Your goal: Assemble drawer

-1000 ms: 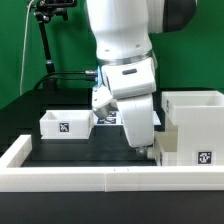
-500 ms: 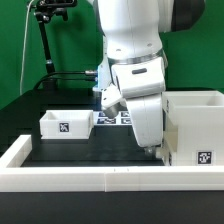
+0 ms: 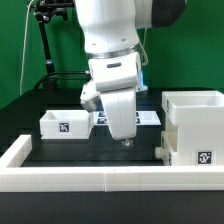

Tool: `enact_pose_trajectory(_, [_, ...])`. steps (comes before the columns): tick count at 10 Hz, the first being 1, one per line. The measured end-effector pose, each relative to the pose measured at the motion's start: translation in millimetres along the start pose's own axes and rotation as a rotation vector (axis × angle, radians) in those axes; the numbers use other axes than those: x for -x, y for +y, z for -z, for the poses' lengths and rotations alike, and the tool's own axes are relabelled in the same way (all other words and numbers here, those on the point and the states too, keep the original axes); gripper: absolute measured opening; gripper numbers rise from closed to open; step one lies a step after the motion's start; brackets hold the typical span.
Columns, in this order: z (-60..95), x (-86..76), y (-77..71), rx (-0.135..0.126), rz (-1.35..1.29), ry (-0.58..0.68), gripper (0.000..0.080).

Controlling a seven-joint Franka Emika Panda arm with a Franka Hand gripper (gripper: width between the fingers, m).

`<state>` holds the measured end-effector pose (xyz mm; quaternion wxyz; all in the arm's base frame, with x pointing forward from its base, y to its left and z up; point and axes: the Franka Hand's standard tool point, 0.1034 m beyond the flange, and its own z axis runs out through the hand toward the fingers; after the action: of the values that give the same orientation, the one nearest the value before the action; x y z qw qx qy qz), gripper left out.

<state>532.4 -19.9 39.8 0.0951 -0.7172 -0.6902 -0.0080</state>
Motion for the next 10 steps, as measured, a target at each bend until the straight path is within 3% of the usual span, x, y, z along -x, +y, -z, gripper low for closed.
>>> enact_pose_trajectory(6, [7.8, 10.3, -57.0, -0.019, -0.147, -0.027, 0.0649])
enact_pose_trajectory(10, [8.5, 10.1, -59.1, -0.02, -0.151, -0.029, 0.0649])
